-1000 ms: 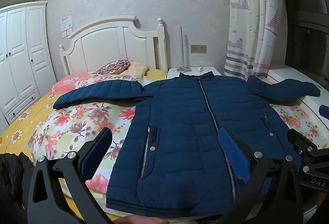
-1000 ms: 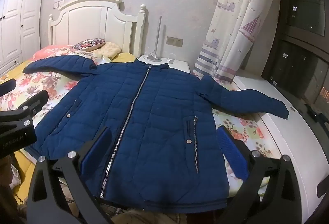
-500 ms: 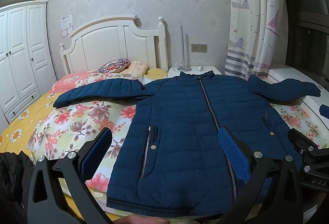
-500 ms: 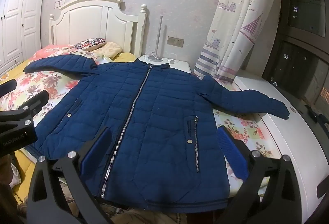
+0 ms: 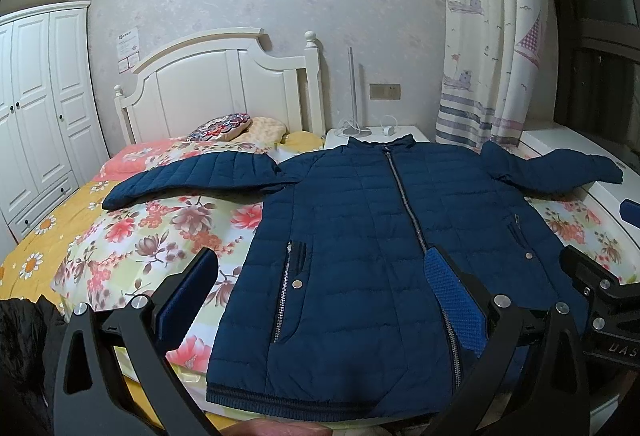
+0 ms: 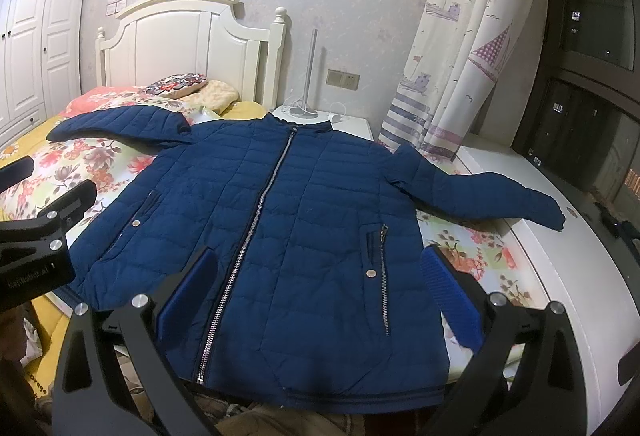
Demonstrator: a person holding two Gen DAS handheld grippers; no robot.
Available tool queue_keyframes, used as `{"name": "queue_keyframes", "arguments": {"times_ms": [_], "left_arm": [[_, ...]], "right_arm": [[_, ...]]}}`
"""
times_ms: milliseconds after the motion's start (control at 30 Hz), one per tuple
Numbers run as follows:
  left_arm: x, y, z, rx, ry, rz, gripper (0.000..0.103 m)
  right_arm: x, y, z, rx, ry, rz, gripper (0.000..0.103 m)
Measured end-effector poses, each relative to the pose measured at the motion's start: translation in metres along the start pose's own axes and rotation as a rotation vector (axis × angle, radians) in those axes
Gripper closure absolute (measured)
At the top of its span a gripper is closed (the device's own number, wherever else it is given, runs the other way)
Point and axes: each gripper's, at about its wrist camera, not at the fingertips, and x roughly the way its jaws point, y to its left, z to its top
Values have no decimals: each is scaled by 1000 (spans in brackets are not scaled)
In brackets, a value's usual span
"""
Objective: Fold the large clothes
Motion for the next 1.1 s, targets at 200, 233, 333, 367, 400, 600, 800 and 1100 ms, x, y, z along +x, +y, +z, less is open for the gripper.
{"name": "queue_keyframes", "arguments": {"times_ms": [200, 233, 333, 367, 400, 600, 800, 1100], "left_arm": [[0, -1, 0, -1, -1, 0, 4], [0, -1, 1, -1, 0, 0, 4], [0, -1, 1, 0, 0, 1, 4], [0, -2, 1, 1, 1, 1, 4], [0, -1, 1, 1, 0, 1, 4], [1, -2, 1, 0, 1, 1, 4], [0, -3, 2, 2, 2, 2, 4], [1, -3, 2, 2, 3, 2, 4]], "right_arm": [[0, 0, -4, 0, 0, 2, 2], [0, 0, -3, 0, 0, 1, 2], [0, 0, -3, 2, 1, 2, 2], [0, 0, -3, 1, 1, 2, 2], [0, 0, -3, 0, 2, 3, 2], [0, -1, -2, 0, 2, 7, 2], [0, 1, -4, 1, 2, 8, 2], [-1, 0, -3, 2, 3, 10, 2]]}}
